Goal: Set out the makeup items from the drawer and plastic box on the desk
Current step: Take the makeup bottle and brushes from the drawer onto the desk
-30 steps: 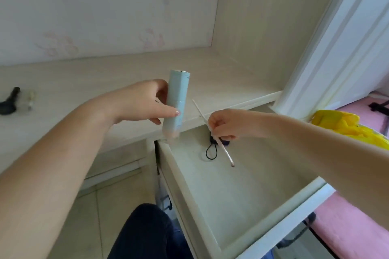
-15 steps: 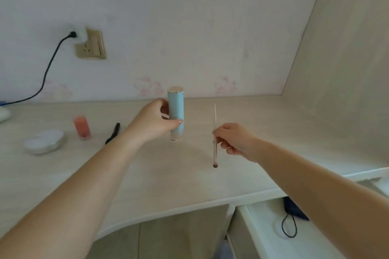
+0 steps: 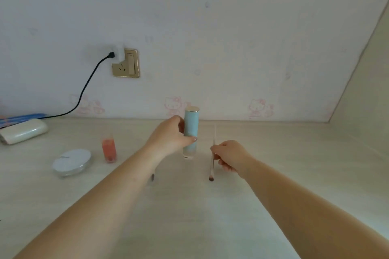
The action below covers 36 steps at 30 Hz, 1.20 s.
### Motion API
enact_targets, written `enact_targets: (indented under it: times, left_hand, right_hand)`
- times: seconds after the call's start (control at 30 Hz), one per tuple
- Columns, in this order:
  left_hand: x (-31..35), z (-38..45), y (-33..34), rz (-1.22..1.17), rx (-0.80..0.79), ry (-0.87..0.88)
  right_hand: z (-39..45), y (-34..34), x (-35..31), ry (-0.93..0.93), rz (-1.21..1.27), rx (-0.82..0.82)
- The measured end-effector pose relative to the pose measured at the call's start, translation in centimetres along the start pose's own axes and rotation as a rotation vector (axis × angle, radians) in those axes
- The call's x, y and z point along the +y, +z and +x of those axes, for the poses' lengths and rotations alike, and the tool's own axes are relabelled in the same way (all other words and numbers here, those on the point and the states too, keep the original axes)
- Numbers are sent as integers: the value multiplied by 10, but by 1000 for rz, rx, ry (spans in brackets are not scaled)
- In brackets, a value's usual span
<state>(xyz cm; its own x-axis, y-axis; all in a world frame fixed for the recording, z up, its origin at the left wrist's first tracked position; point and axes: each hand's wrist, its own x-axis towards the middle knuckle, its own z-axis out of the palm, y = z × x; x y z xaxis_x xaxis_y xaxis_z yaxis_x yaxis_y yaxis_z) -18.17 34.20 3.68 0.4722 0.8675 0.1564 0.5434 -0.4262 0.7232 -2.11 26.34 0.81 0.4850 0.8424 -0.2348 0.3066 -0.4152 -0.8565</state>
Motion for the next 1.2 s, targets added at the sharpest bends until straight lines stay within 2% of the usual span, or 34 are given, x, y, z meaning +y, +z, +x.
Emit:
enact_targets:
  times: [0.3,0.67,0.8,0.87,1.0,1.1,1.2]
  left_hand:
    - [-30,2,-8,73,9,-40]
    - [-41,-8,-10,10,52,-22]
    - [-39,-9,-9,6,61,-35]
    - [-39,-11,-8,10,57,-38]
    - [-37,-16,-11,0,69,-44]
    - [-30,-29,-19,-84,238,26]
    - [-11,-55,-24,-191,448,206]
  right_hand:
    - [21,40,-15,19,-210,-98]
    - [30,51,-13,-80,-591,-30]
    - [34,53,-11,-94,-633,-6]
    - [34,53,-9,-109,-608,14]
    - [22,43,1,-141,-401,106]
    - [3,29,11,-182,-245,194]
    - [-21,11,26,-236,-111,224]
